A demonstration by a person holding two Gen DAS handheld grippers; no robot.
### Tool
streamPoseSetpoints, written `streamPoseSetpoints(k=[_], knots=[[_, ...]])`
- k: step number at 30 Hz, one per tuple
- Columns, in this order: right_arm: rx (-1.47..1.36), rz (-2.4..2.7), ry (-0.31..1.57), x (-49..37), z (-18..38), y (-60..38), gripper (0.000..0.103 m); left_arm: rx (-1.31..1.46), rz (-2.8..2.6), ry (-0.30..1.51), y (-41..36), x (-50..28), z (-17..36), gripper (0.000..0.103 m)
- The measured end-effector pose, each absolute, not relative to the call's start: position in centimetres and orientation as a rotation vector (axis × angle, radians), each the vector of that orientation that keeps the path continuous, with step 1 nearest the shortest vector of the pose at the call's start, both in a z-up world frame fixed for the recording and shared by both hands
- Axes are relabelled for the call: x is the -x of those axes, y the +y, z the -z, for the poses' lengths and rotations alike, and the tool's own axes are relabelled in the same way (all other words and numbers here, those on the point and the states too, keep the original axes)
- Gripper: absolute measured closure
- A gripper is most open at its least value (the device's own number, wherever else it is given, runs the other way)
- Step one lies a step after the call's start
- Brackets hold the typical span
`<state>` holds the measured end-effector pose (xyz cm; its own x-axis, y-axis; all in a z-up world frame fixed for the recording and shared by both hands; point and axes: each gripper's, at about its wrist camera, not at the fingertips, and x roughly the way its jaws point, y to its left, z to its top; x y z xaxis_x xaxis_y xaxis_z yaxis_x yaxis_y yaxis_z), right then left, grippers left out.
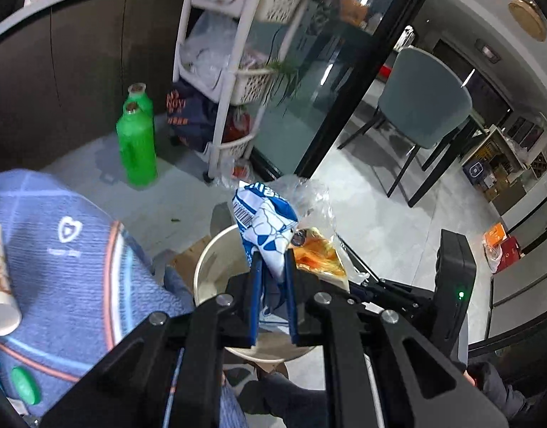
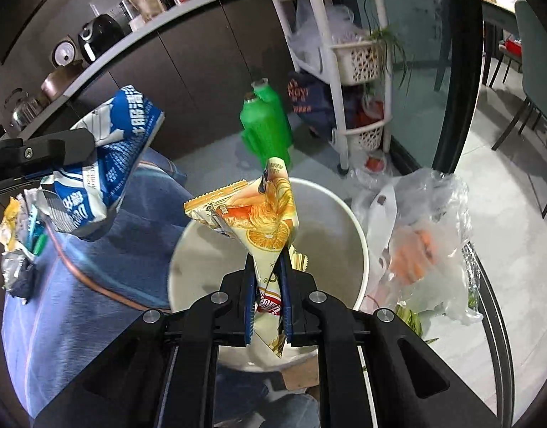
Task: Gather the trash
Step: 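Carry both bags over the white bin and open both tools to drop them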
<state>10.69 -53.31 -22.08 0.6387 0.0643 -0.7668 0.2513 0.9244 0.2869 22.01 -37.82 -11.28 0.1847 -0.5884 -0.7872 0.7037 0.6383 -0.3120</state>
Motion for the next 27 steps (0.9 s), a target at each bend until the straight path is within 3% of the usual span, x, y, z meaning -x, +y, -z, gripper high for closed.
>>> streamPoseSetpoints(k=[3, 5, 7, 9, 11, 18, 20, 27], knots=[[-0.377, 0.107, 0.886, -11.3, 23.0, -53.4, 0.081, -0.152, 0.907, 1.049, -38.6, -22.7, 12.4, 0.085], [-0.357, 0.105, 0.885, -11.4, 23.3, -53.3, 0.070, -0.164, 0.889, 1.046, -39.0, -22.9, 13.0, 0.075], [-0.331, 0.094, 0.868, -11.2, 23.4, -53.0, 0.066, -0.160, 0.872, 1.038, -39.0, -23.1, 13.3, 0.055], [-0.315, 0.083, 0.858, -11.1, 23.5, -52.8, 0.060, -0.160, 0.861, 1.022, -38.8, -23.0, 13.0, 0.049], [-0.307, 0.076, 0.852, -10.8, 23.5, -52.7, 0.044, -0.157, 0.846, 1.007, -38.5, -23.1, 12.7, 0.036], [-0.283, 0.065, 0.839, -9.9, 23.5, -51.9, 0.016, -0.125, 0.790, 0.934, -37.1, -23.0, 11.3, 0.003], [-0.273, 0.065, 0.835, -9.6, 23.2, -51.7, 0.007, -0.118, 0.774, 0.915, -36.7, -22.7, 10.8, 0.003], [-0.251, 0.085, 0.819, -8.6, 20.6, -50.4, 0.008, -0.088, 0.737, 0.920, -34.8, -21.6, 9.3, 0.003]])
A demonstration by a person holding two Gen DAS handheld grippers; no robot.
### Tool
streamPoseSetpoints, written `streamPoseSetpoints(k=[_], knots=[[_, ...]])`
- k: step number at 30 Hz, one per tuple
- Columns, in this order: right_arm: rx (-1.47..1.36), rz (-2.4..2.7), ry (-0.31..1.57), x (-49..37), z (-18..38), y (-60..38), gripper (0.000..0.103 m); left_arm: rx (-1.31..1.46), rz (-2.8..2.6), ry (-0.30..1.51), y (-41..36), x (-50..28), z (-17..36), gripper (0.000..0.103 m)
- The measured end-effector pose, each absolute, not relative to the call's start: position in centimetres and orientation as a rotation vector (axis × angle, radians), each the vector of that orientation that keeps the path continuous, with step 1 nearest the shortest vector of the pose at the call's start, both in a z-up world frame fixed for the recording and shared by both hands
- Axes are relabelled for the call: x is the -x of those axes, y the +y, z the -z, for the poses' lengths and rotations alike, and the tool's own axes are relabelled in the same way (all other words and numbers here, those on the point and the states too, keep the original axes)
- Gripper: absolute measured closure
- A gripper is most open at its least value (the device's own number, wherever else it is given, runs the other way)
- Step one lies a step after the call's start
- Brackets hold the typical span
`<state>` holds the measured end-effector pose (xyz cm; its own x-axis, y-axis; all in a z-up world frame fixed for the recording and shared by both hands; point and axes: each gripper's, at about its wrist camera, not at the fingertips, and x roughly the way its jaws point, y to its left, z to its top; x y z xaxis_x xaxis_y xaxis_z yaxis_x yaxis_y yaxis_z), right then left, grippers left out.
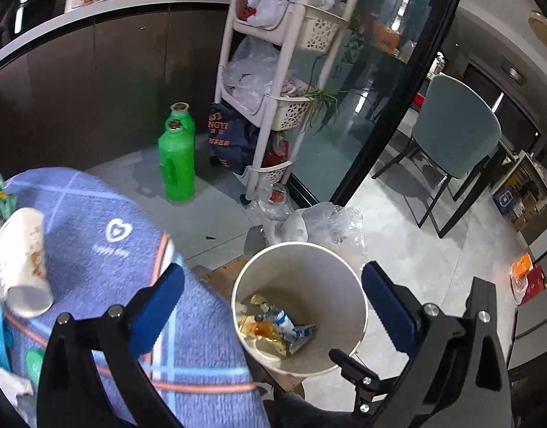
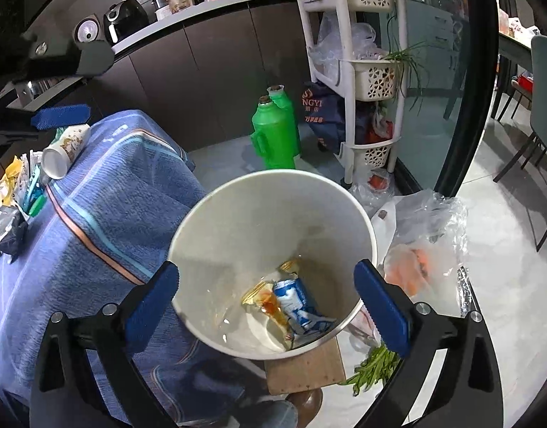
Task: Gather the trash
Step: 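Move both tools back over the table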
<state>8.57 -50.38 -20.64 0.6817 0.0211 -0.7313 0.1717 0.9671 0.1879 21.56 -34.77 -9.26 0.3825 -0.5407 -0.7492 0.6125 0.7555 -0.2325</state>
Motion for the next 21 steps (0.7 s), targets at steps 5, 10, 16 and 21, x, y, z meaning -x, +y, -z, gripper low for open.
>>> streamPoseSetpoints(k=[5, 10, 16, 21], knots=[[-0.216, 0.076, 0.767, -7.1, 16.8, -48.3, 0.008, -0.052, 0.694, 0.894, -31.6, -19.6, 6.8, 0.003], [-0.194, 0.042, 0.708, -5.1, 12.7, -45.3, 0.008, -0.005, 0.641, 0.866, -26.9, -17.0, 3.7, 0.003], [-0.180, -0.023, 0.670, -2.6, 8.9, -40.9, 0.008, 0.005, 0.534, 0.852, -19.1, -13.3, 0.6, 0.003], [-0.146, -0.118, 0.673, -1.8, 7.5, -36.5, 0.008, 0.032, 0.431, 0.848, -11.9, -11.1, 0.4, 0.003]])
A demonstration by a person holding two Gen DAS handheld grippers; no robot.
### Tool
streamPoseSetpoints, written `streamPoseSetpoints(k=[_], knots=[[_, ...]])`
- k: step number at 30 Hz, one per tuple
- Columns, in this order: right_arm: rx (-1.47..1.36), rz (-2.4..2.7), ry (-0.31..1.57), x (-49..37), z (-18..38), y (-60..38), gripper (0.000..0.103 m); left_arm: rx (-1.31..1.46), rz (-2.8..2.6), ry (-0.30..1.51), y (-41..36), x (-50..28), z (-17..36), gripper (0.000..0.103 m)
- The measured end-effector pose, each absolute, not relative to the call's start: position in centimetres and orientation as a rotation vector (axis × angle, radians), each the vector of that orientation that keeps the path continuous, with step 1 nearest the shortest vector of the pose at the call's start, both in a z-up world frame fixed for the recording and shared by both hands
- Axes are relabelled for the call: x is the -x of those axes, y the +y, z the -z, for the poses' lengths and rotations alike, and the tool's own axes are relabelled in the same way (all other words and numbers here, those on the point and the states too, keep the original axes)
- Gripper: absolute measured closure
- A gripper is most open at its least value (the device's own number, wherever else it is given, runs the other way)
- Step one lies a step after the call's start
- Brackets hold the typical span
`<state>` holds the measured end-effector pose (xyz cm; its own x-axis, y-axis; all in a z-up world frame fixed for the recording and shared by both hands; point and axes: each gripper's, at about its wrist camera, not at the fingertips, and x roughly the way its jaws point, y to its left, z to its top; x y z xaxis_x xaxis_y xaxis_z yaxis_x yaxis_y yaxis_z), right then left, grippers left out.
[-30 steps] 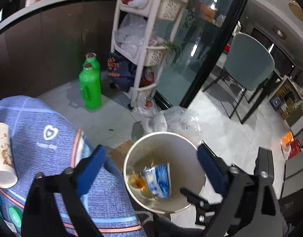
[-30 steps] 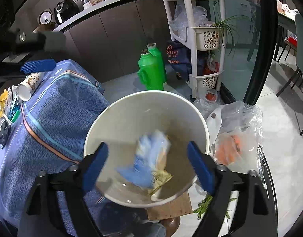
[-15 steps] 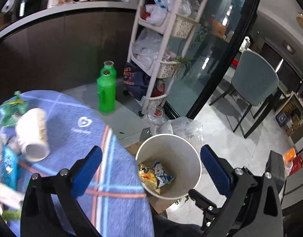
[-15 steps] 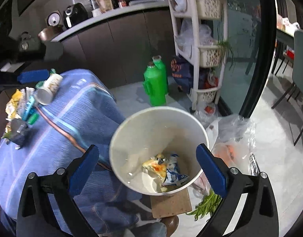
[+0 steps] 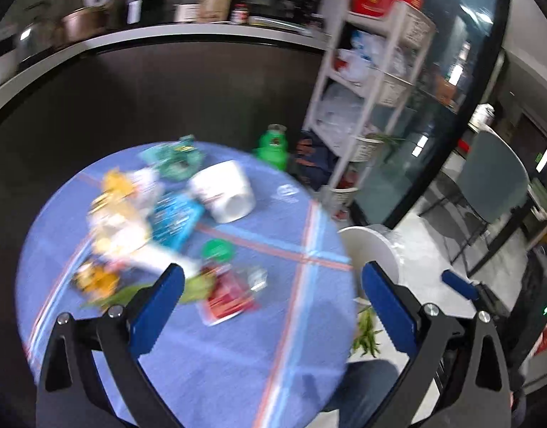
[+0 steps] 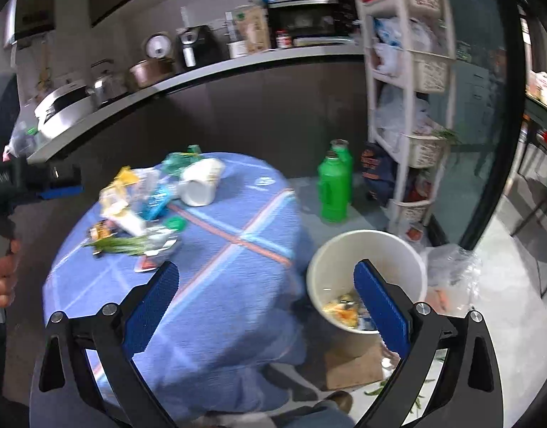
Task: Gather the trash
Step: 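Move both tools back over the table, then grasp the red foil chip bag with the right tool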
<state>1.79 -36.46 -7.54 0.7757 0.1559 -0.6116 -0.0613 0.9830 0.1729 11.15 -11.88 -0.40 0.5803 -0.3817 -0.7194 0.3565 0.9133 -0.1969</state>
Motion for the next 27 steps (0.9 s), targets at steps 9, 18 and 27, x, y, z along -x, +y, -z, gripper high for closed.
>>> streamPoseSetpoints(k=[9, 18, 27], knots=[[-0.049, -0.279, 0.747, -4.5, 8.4, -27.8, 0.008, 0.106, 0.275, 0.913, 0.0, -9.2, 3.6, 0.003], [-0.011, -0.277, 0.870, -11.3, 12.2, -23.2, 0.030, 0.174, 0.261, 0.925, 4.8, -10.5, 5.6, 0.003], [-0.038, -0.206, 0.904, -14.3, 14.1, -23.5, 0.083, 0.152, 0.310, 0.935, 4.1, -12.9, 7.0, 0.005]])
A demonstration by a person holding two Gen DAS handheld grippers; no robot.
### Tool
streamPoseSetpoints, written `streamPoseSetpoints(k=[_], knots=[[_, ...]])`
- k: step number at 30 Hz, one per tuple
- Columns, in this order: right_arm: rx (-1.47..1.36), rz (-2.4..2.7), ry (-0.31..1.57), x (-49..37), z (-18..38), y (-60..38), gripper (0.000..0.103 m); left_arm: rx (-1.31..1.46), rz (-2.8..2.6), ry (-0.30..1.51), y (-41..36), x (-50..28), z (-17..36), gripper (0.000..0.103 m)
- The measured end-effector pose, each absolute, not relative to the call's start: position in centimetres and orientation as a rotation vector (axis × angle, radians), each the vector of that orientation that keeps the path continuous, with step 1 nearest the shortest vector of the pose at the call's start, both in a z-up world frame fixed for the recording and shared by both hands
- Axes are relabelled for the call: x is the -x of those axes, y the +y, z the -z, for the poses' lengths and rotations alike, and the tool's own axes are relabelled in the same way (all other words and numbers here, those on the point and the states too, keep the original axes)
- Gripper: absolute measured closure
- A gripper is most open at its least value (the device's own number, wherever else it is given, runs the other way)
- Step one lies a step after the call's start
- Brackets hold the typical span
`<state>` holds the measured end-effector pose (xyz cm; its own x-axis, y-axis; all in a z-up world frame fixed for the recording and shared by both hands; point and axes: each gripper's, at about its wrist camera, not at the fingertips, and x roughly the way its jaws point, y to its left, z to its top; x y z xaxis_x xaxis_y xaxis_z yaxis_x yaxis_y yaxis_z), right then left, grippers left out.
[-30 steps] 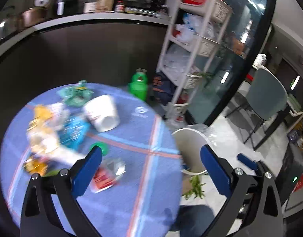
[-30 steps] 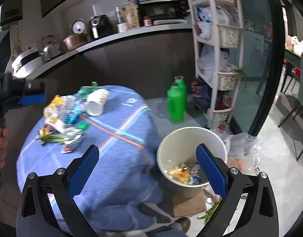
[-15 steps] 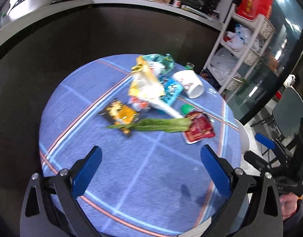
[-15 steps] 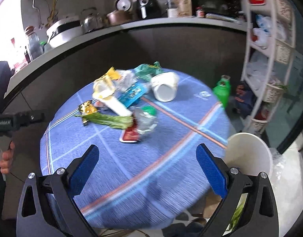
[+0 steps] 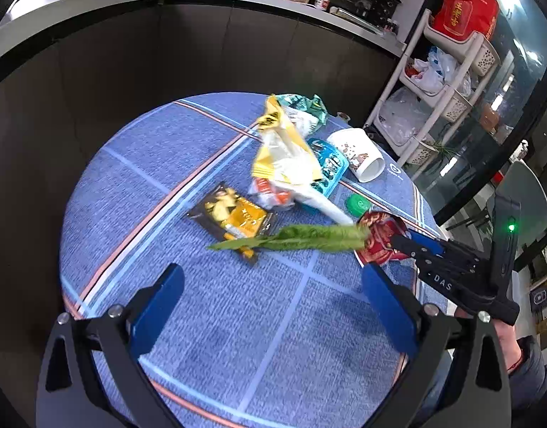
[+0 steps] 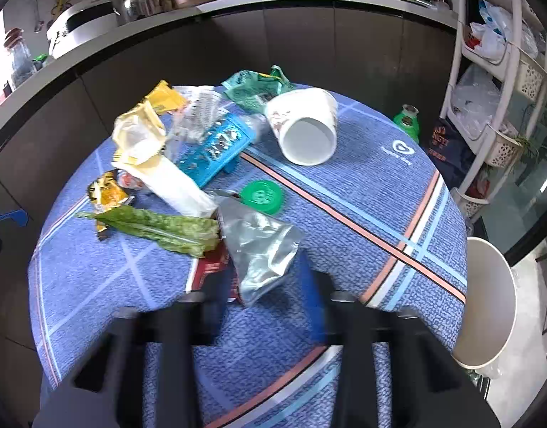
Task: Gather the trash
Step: 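Grasp the red foil chip bag with the right tool, then grasp the green lettuce leaf with the left tool while the right holds the red bag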
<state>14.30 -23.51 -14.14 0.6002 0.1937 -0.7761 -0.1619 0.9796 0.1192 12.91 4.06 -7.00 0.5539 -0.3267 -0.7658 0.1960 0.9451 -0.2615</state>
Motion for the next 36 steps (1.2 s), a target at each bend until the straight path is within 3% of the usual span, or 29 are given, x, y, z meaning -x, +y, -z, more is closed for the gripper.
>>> streamPoseSetpoints(k=[2, 14, 16, 33, 35, 36], knots=[[-0.030, -0.200, 0.897, -14.0, 14.1, -24.0, 0.091, 0.143, 0.336, 0.931, 3.5, -13.4, 7.0, 0.006], [-0.089, -0.157, 0.815, -10.6, 12.4, -26.4, 0.092, 0.116, 0.394, 0.944, 1.3, -18.3, 7.8, 0.024], [-0.088, -0.162, 0.814, -10.2, 12.4, -26.4, 0.092, 0.129, 0.395, 0.969, 1.3, -18.7, 8.3, 0.030], [-0.106, -0.160, 0.802, -9.1, 12.6, -27.4, 0.092, 0.310, 0.358, 1.134, -3.0, -18.9, 13.4, 0.031], [-0.118, -0.158, 0.802, -9.0, 12.6, -27.7, 0.092, 0.307, 0.312, 1.136, -3.5, -19.6, 13.5, 0.036], [-0.120, -0.157, 0.802, -9.0, 12.6, -27.8, 0.091, 0.308, 0.294, 1.142, -3.7, -20.0, 13.6, 0.046]])
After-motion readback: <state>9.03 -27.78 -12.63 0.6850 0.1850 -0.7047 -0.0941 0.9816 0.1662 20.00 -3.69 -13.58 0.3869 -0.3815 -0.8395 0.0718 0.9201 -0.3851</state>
